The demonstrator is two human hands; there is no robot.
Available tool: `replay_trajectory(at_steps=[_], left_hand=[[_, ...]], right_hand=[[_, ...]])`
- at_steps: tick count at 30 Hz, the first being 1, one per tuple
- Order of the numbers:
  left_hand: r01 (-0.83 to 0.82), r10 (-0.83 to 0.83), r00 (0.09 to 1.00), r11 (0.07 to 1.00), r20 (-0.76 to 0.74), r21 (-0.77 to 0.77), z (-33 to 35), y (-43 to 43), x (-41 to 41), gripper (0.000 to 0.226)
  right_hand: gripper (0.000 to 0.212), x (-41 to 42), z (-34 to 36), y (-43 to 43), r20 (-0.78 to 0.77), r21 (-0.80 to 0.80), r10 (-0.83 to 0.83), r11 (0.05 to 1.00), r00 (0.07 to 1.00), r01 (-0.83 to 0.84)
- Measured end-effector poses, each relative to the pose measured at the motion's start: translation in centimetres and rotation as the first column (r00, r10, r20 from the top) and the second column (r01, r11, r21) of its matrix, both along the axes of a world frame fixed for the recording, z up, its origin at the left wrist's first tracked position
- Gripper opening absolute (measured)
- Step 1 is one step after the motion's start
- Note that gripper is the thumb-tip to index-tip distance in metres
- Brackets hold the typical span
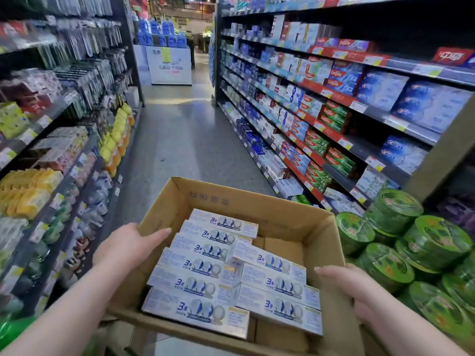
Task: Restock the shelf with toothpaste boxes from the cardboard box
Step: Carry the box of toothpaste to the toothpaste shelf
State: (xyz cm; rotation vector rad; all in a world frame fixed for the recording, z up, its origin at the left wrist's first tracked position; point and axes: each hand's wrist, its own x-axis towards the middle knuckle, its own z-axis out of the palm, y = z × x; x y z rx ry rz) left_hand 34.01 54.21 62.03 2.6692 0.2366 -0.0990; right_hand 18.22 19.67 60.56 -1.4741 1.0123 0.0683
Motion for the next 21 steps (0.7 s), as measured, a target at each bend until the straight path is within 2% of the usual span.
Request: replay_trajectory(at_steps=[2,4,8,11,18,21], left_hand=[[-0.018,0.018,1.000,1.000,-0.002,0.001,-0.4,0.8,3.0,0.084],[-0.027,0.027,1.000,1.000,-0.015,0.002,-0.8,1.4,5.9,0.090],[-0.031,0.031,0.999,0.999,-0.034,-0.013,-1.4,1.6,11.8,0.084],[-0.034,0.036,0.998,0.999,-0.049,0.028,-2.0,1.2,17.2,0.087],[-0.074,0.073,0.991,0.997,-0.116,-0.008,-2.7,0.5,31.2,0.102],[-0.073,0.074,0.990,0.997,-0.116,0.014,-1.9,0.5,36.7,0.103]], right_hand=[[0.053,3.1,0.5,0.3,0.000,-0.031,0.024,0.999,1.000,-0.024],[0.065,6.2,0.7,0.6,-0.019,-0.045,0.052,0.998,0.998,-0.052],[0.105,13.2,-0.6,-0.4,-0.064,-0.083,0.099,0.991,0.993,-0.105],[0.121,19.4,-2.4,-1.9,-0.088,-0.050,0.117,0.991,0.989,-0.122],[0.100,34.4,-1.0,-2.3,-0.097,-0.016,0.092,0.995,0.991,-0.094],[0.087,40.8,-0.1,-2.4,-0.099,-0.055,0.120,0.991,0.988,-0.126]])
